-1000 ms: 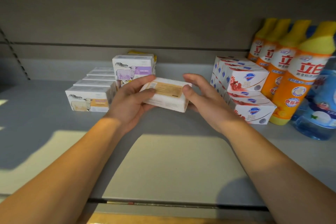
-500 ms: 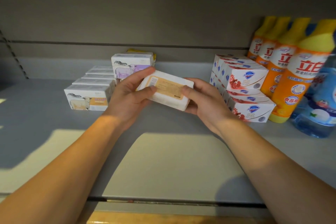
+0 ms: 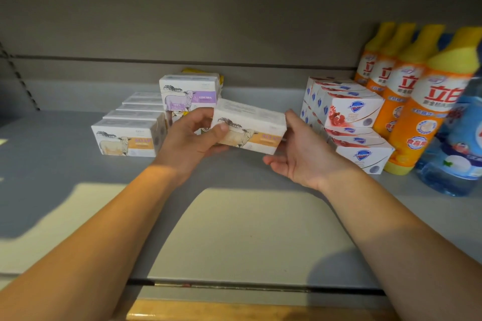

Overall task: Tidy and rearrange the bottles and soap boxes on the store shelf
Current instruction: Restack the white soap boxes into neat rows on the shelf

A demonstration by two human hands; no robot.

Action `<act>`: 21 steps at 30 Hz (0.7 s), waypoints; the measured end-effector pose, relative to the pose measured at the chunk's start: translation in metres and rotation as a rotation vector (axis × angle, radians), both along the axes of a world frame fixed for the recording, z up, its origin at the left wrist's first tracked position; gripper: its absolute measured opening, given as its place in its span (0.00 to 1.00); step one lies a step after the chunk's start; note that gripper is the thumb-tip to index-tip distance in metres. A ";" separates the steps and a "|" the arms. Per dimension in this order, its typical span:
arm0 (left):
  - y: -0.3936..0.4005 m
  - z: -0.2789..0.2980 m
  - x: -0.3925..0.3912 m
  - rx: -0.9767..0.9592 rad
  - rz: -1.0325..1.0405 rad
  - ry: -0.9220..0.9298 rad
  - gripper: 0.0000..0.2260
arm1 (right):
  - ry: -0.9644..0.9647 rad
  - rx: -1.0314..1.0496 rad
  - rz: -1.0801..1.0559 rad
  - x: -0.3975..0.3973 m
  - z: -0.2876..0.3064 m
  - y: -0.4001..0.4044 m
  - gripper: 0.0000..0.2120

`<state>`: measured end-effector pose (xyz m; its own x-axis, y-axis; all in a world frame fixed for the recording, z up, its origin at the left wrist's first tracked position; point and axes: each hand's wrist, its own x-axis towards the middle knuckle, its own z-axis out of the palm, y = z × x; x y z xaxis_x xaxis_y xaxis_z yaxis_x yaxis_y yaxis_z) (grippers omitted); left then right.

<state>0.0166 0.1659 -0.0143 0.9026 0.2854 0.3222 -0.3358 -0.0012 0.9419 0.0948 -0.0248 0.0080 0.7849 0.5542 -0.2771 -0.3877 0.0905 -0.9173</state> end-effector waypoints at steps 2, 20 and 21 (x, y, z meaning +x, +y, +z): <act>-0.001 -0.002 0.002 -0.038 0.033 0.025 0.11 | -0.236 -0.163 -0.059 -0.001 -0.004 0.001 0.26; -0.007 -0.011 0.014 0.523 0.280 0.115 0.10 | -1.285 -0.756 -0.143 0.021 -0.023 -0.004 0.21; -0.004 -0.011 0.014 0.554 0.331 0.119 0.10 | -1.310 -0.818 -0.174 0.023 -0.025 -0.003 0.21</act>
